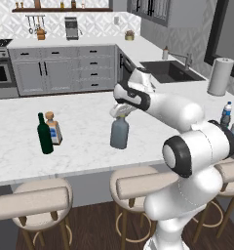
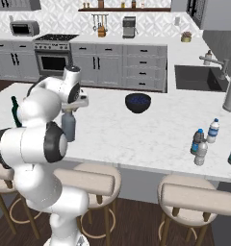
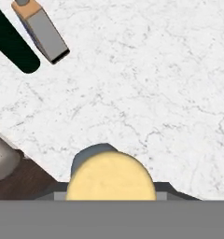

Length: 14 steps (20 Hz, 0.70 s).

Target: Move the plastic bottles in the middle to the plastics group, and the glass bottles in the middle to the glass group.

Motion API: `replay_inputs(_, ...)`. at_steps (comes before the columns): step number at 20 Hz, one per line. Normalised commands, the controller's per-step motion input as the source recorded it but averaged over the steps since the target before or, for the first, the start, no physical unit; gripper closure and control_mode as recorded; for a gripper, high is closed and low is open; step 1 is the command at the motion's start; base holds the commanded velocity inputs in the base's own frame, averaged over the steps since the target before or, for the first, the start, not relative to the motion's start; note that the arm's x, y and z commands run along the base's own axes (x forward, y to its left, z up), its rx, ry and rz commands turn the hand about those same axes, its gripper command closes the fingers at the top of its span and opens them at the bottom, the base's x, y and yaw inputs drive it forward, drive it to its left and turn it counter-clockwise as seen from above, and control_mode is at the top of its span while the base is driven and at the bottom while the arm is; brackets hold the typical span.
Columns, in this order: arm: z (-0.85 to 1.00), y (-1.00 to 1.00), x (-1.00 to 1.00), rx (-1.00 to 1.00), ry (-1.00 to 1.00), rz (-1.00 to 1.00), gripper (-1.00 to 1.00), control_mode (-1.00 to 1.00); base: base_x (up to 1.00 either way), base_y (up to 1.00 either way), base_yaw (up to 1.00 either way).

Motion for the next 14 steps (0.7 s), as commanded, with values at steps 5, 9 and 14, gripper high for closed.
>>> replay_inputs(5, 0.07, 0.88, -0.11, 0.00, 0.00, 0.27, 1.00, -1.00, 0.00, 0.00, 0.00)
replay_inputs(9, 0.00, 0.90, 0.00, 0.00, -0.01, 0.31, 1.00, -1.00, 0.00, 0.00, 0.00)
replay_inputs(14, -0.21, 0.60, 0.24, 0.00, -0.13, 0.35, 1.00, -1.00, 0.00, 0.00, 0.00)
